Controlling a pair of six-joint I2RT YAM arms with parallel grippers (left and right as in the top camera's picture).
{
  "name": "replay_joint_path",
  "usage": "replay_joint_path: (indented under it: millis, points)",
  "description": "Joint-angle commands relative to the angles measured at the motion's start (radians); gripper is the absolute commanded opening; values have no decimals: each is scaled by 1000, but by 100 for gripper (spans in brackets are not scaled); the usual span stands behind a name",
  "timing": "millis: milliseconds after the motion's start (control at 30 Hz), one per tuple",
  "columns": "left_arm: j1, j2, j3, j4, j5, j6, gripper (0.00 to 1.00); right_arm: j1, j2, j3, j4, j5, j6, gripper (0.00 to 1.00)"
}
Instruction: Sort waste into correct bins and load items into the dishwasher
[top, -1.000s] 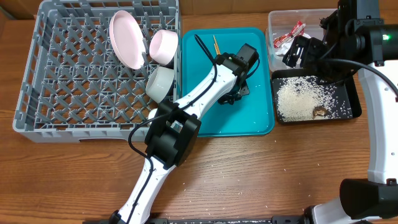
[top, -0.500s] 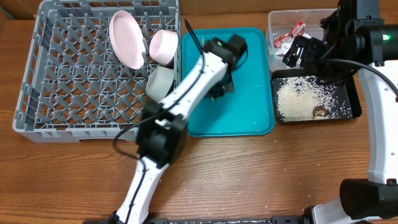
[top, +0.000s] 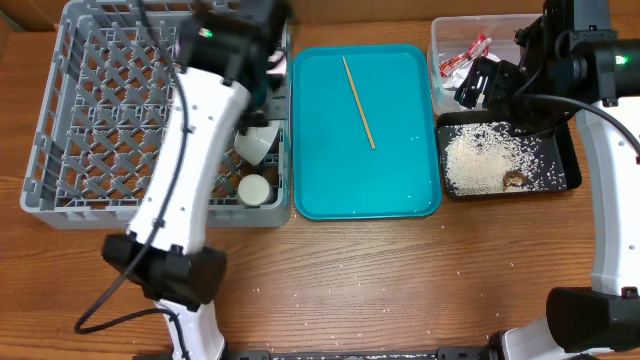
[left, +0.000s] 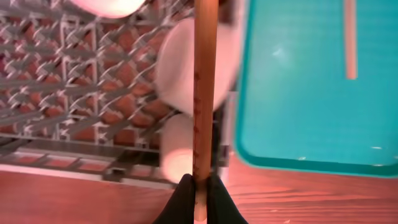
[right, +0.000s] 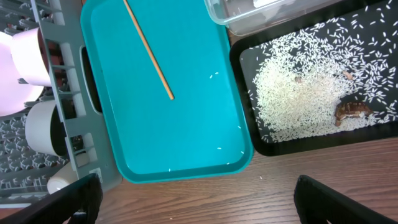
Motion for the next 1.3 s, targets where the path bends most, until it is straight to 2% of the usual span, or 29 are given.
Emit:
replay_joint_path:
  millis: [0, 200, 333, 567, 600, 833, 1267]
  points:
    - [42, 8, -83, -8, 115, 145, 4, 5, -9, -4, 4, 8, -4, 100]
    - [56, -69, -307, 3, 113, 159, 4, 4, -9, -4, 4, 7, -4, 100]
    - [77, -183, -435, 54, 117, 144, 4, 5, -9, -4, 4, 8, -4, 100]
    - [166, -356, -556, 151, 179, 292, 4, 5, -9, -4, 4, 8, -4, 100]
    - [180, -359, -576, 164, 192, 326, 4, 5, -9, -4, 4, 8, -4, 100]
    - [194, -352, -742, 249, 117, 322, 4, 5, -9, -4, 4, 8, -4, 100]
    - [310, -351, -973, 481, 158, 341, 4, 5, -9, -4, 4, 8, -4, 100]
